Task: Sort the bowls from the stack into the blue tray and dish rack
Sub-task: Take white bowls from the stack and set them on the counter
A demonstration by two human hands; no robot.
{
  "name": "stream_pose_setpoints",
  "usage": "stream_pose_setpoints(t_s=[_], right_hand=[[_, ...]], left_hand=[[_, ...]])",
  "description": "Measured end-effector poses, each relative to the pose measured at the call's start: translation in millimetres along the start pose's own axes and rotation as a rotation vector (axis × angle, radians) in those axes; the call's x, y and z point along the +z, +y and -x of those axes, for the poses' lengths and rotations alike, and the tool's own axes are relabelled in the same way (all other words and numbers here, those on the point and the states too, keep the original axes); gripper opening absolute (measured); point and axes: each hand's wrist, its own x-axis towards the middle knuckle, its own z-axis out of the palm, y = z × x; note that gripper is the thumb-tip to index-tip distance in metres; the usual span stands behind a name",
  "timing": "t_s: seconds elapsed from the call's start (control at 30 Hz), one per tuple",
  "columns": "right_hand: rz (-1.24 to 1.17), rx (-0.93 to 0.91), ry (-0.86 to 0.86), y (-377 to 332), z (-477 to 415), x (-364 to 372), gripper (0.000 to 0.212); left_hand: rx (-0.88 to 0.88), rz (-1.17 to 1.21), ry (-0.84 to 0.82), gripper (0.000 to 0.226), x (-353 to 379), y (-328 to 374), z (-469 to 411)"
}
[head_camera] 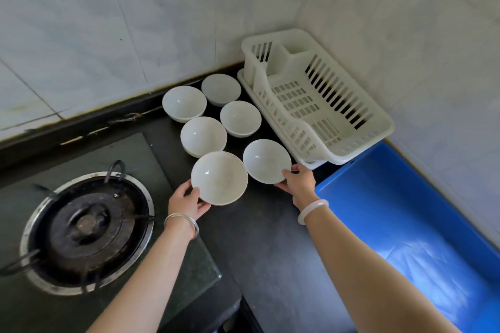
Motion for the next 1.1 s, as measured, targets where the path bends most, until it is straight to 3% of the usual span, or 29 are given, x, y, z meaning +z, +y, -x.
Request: stream_pose_setpoints(t_s=[0.3,0.6,0.9,1.1], right_hand=[[-0.106,0.045,-0.058,9.4,-6.1,0.5,0.011],[-0.229,0.076,-0.113,7.9,-8.8,9.2,0.026],[-0.241,0.093,-0.116,3.9,-7.5,14.1,0.029],[-0.182,0.138,-0.211,1.4,7.0,5.2,0.038]], left_hand=[[-0.078,0.093,-0.033,0.041,-2.6,-5.4,5.3],[-0.075,0.142,0.010,0.039,3.3,-8.8,4.6],[-0.077,0.126,0.057,0.036,3.6,-9.2,6.1],[-0.044,0.134,0.042,0.036,5.2,-10.5,14.9]])
